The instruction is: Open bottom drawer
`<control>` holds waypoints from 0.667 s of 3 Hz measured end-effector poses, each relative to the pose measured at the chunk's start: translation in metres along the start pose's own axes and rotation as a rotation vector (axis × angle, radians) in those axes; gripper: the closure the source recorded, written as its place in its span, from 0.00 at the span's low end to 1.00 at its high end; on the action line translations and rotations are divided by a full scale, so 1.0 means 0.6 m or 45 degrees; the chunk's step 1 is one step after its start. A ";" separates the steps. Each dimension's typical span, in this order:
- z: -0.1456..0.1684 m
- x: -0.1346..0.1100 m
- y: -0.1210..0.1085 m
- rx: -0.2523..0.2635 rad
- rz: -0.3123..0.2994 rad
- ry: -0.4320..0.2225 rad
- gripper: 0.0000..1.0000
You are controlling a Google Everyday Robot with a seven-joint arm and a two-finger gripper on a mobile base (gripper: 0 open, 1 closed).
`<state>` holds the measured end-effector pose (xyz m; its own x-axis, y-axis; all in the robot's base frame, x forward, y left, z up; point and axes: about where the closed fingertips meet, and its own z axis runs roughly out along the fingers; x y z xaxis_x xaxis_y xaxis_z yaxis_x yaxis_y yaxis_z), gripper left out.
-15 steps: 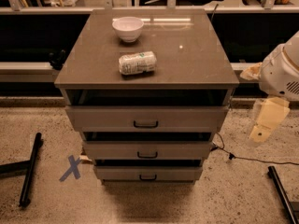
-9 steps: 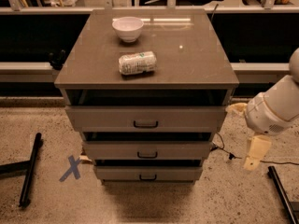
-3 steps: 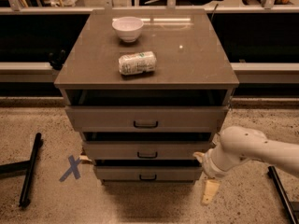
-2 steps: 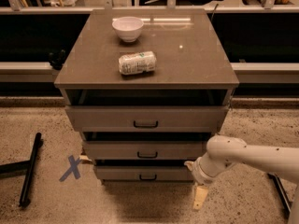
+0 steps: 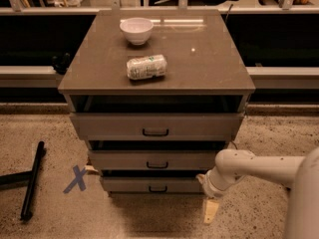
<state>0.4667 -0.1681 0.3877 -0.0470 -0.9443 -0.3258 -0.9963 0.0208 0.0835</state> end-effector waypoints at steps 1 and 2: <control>0.060 0.033 -0.027 0.008 -0.002 0.031 0.00; 0.178 0.082 -0.090 0.018 -0.030 0.017 0.00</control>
Offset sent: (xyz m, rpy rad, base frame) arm 0.0427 -0.0175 -0.1179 -0.0410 -0.0339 0.0071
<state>0.5103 -0.1807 0.2666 -0.0227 -0.9489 -0.3147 -0.9980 0.0030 0.0630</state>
